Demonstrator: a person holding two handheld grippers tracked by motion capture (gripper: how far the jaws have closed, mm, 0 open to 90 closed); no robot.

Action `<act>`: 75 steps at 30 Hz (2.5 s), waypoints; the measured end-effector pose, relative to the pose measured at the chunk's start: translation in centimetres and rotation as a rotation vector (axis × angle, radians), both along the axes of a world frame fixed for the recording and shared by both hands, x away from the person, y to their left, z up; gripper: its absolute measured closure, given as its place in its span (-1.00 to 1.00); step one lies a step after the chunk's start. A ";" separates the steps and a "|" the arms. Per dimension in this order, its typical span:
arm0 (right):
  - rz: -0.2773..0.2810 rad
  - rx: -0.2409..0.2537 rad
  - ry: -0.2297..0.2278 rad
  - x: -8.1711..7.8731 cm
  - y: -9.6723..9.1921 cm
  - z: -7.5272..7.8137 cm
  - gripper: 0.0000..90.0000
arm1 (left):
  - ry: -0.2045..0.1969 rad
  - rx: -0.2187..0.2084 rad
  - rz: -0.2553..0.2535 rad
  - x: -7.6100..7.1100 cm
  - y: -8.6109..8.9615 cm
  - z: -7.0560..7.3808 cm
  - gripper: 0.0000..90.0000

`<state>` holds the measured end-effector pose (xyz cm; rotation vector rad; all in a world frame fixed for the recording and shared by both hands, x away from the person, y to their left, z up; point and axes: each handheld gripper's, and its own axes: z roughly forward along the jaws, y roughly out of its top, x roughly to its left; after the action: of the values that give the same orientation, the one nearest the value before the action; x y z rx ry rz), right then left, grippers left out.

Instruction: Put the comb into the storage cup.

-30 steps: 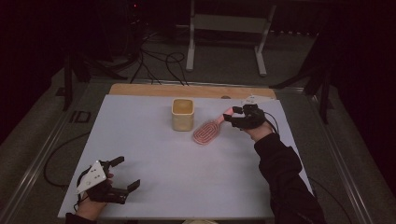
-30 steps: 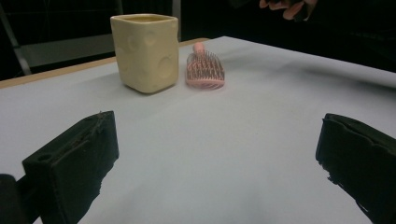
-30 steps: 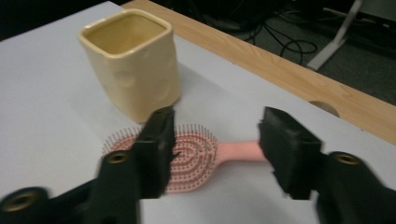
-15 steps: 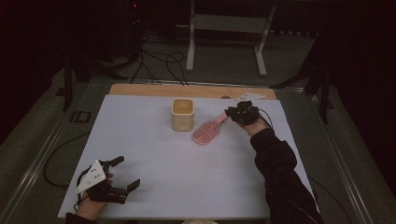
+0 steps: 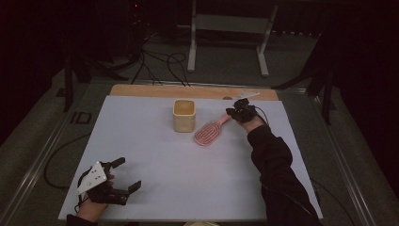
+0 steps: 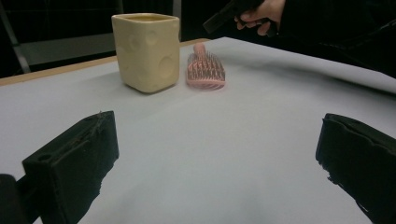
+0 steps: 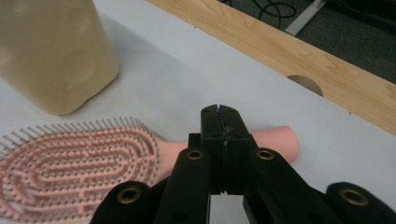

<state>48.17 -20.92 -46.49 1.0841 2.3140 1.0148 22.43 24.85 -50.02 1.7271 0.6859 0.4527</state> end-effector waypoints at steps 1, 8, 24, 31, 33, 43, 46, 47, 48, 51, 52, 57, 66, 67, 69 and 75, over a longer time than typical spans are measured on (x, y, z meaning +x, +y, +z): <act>-0.001 -0.006 0.003 0.2 0.1 0.0 1.00 | 0.000 0.001 -0.001 0.0 0.0 0.0 -1.00; -0.006 -0.058 0.023 1.7 0.9 -1.1 1.00 | 0.002 -0.002 -0.005 0.0 0.0 0.0 -1.00; 0.002 -0.120 0.087 3.4 2.2 -3.3 1.00 | 0.003 -0.003 -0.010 0.0 0.0 -0.1 -1.00; 0.018 -0.131 0.100 3.3 2.6 -3.4 1.00 | 0.004 -0.001 -0.013 0.0 0.0 -0.1 -1.00; 0.028 -0.141 0.108 3.3 2.6 -3.3 1.00 | 0.005 -0.004 -0.012 0.0 0.0 -0.1 -1.00; 0.053 -0.155 0.123 3.2 2.7 -3.4 1.00 | 0.005 0.003 -0.013 0.0 -0.1 -0.1 -1.00; 0.054 -0.158 0.133 3.3 2.8 -3.4 1.00 | 0.004 0.000 -0.010 0.0 0.0 -0.1 -1.00; 0.056 -0.163 0.135 3.3 2.9 -3.4 1.00 | 0.003 0.000 -0.011 0.0 0.0 -0.1 -1.00; 0.055 -0.166 0.136 3.3 2.9 -3.4 1.00 | 0.004 -0.002 -0.011 0.0 0.0 -0.1 -1.00; 0.054 -0.179 0.148 3.3 3.0 -3.3 1.00 | 0.005 -0.004 -0.011 0.0 0.0 -0.1 -1.00; 0.058 -0.183 0.151 3.2 3.0 -3.3 1.00 | 0.004 0.000 -0.011 0.0 0.0 -0.1 -1.00; 0.087 -0.200 0.184 2.9 2.6 -3.4 1.00 | 0.004 0.000 -0.011 0.0 0.0 0.0 -1.00; 0.126 -0.237 0.206 0.7 1.6 -3.1 1.00 | 0.002 0.000 -0.009 0.0 0.0 0.0 -1.00; 0.134 -0.236 0.208 0.5 1.4 -3.1 1.00 | 0.003 -0.001 -0.009 0.0 0.0 0.0 -1.00; 0.140 -0.238 0.212 0.0 1.1 -3.0 1.00 | 0.002 0.004 -0.008 0.0 -0.1 0.0 -1.00; 0.144 -0.223 0.226 -1.4 0.3 -2.9 1.00 | 0.002 0.002 -0.007 0.0 -0.1 0.0 -1.00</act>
<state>46.76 -20.64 -49.35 0.9988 2.6442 0.6893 22.40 24.80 -49.98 1.7312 0.6807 0.4473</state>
